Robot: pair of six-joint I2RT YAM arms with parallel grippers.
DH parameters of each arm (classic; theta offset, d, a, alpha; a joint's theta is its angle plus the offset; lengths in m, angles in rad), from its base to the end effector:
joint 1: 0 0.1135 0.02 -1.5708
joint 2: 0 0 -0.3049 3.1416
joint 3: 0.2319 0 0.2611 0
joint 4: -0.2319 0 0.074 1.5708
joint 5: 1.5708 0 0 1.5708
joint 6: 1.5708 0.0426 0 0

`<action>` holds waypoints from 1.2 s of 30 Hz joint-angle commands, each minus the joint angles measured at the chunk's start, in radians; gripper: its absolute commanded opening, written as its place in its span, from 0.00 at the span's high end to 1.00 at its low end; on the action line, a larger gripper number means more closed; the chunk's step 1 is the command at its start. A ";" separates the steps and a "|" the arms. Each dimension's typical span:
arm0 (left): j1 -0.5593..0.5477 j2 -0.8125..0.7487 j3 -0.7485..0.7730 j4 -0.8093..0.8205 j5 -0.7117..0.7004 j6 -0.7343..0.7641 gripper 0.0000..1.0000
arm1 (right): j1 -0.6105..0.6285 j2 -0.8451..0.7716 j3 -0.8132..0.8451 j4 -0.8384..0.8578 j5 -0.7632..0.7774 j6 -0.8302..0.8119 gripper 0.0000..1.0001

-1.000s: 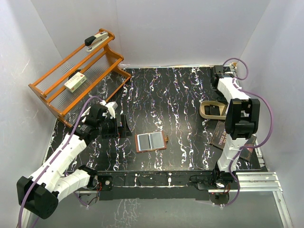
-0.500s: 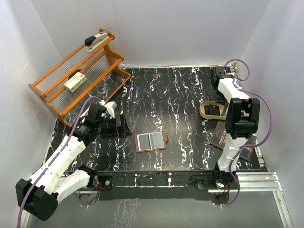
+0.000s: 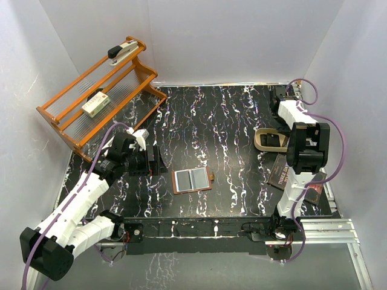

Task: Put the credit cards into the card holder
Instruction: Pick up the credit card from the storage box.

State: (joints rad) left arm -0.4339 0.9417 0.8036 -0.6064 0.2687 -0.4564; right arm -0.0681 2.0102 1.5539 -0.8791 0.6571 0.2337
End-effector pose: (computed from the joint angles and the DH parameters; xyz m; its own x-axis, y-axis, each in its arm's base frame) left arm 0.1633 -0.0881 0.3065 -0.8086 -0.0936 -0.5809 0.2519 0.8371 -0.4856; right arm 0.4266 -0.0552 0.2266 -0.8984 0.2451 -0.3644 0.4154 0.7437 -0.5238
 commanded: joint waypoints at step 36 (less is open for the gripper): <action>0.001 -0.022 -0.003 -0.014 -0.004 0.000 0.01 | -0.002 -0.183 0.026 -0.045 -0.132 0.018 1.00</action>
State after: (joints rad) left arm -0.4339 0.9409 0.8036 -0.6071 0.2691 -0.4564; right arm -0.0673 1.9022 1.5558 -0.8982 0.5304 0.2337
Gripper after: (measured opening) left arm 0.984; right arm 0.008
